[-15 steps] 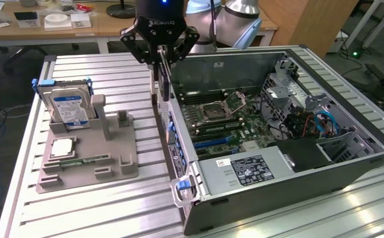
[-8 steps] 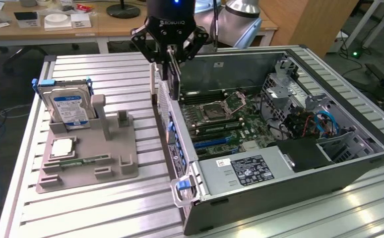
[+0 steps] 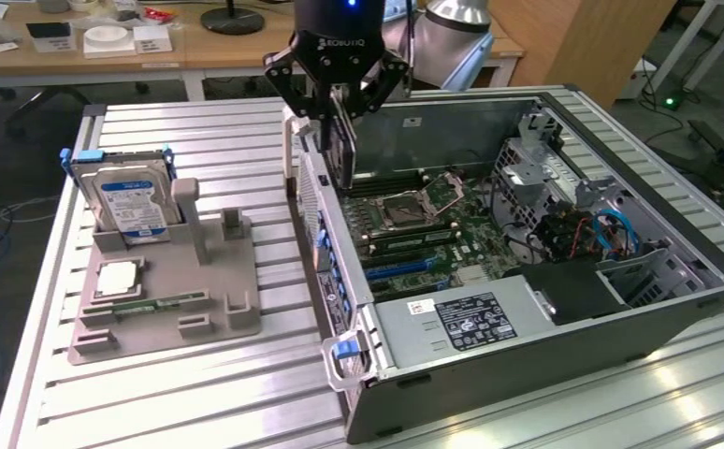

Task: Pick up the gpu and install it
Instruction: 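Pick up the gpu and move the gpu toward the slot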

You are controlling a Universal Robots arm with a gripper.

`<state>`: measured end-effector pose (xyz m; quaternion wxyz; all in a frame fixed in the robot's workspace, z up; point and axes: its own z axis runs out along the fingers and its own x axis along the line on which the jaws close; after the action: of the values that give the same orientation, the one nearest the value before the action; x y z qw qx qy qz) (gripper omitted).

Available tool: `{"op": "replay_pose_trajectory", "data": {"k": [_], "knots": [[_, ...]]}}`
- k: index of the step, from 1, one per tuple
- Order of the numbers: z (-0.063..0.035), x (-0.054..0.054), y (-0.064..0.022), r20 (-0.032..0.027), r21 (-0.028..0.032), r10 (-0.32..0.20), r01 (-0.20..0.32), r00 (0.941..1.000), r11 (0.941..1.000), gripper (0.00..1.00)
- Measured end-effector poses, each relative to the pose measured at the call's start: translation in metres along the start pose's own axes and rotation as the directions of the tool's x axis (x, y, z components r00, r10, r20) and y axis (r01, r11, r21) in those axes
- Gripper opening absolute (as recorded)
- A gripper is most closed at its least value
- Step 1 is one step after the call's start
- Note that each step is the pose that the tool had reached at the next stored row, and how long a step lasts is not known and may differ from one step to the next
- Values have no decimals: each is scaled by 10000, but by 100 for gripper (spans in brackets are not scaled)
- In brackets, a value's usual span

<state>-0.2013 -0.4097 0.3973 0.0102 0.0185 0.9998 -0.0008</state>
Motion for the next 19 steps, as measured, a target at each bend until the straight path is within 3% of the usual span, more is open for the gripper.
{"op": "replay_pose_trajectory", "data": {"k": [19], "knots": [[10, -279, 10, 0, -1, 0, 0, 10000, 10000, 28]]}}
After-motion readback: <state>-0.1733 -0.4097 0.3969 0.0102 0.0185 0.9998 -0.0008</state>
